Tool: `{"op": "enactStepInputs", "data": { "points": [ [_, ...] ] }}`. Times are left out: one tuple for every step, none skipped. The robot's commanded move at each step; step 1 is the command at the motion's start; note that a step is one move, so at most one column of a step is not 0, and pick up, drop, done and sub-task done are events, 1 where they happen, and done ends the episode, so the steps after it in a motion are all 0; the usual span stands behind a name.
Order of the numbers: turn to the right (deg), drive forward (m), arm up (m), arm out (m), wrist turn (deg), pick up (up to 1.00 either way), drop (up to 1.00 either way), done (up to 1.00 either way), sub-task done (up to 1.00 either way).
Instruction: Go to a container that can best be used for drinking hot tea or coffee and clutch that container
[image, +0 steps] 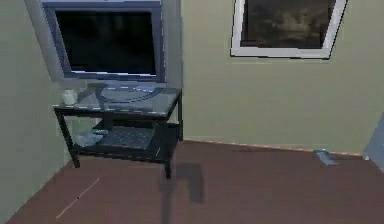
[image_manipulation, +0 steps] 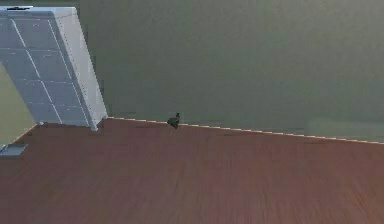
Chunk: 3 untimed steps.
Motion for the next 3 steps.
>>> {"op": "enactStepInputs", "data": {
  "points": [
    [3.0, 0.0, 0.0, 0.0, 0.0, 0.0, 0.0, 0.0, 0.0],
    [0.0, 0.4, 0.0, 0.0, 0.0, 0.0, 0.0, 0.0, 0.0],
    [-36.0, 0.0, 0.0, 0.0, 0.0, 0.0, 0.0, 0.0, 0.0]
  ]
}}
